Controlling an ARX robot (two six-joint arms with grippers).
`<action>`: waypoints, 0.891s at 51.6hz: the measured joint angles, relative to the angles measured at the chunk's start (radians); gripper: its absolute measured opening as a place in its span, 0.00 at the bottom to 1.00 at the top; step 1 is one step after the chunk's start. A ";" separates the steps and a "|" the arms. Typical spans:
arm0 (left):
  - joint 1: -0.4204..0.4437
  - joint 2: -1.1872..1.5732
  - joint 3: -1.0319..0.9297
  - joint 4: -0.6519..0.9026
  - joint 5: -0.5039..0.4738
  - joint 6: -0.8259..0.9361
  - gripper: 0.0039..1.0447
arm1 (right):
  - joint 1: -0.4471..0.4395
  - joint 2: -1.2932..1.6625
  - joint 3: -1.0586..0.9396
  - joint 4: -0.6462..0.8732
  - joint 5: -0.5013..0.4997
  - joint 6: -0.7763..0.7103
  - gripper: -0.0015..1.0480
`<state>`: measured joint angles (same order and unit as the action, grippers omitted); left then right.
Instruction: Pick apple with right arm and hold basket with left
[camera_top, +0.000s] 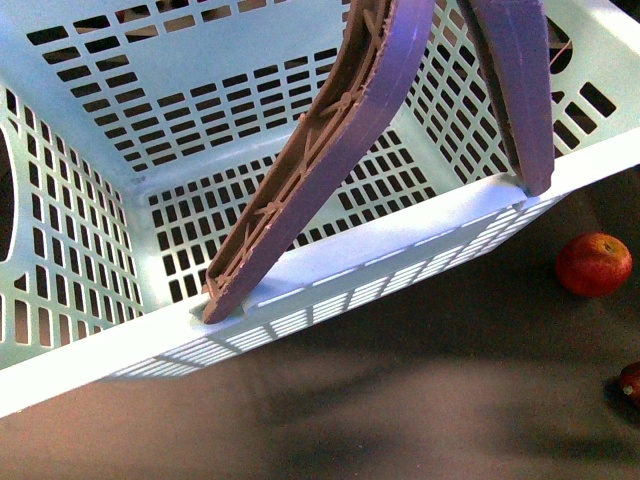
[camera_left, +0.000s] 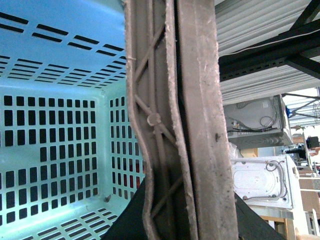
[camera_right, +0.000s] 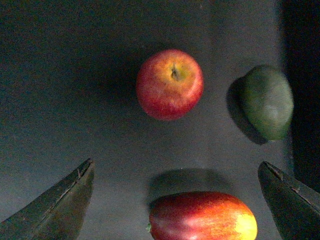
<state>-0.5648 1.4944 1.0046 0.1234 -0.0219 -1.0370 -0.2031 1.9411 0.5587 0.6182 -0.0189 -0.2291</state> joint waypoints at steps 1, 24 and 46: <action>0.000 0.000 0.000 0.000 0.000 0.000 0.15 | 0.002 0.031 0.020 -0.001 0.001 -0.006 0.92; 0.000 0.000 0.000 0.000 0.000 0.000 0.15 | 0.031 0.418 0.450 -0.147 0.031 0.025 0.92; 0.000 0.000 0.000 0.000 -0.001 0.000 0.15 | 0.032 0.576 0.646 -0.234 0.072 0.053 0.92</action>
<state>-0.5648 1.4944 1.0046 0.1234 -0.0231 -1.0367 -0.1711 2.5175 1.2049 0.3843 0.0528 -0.1757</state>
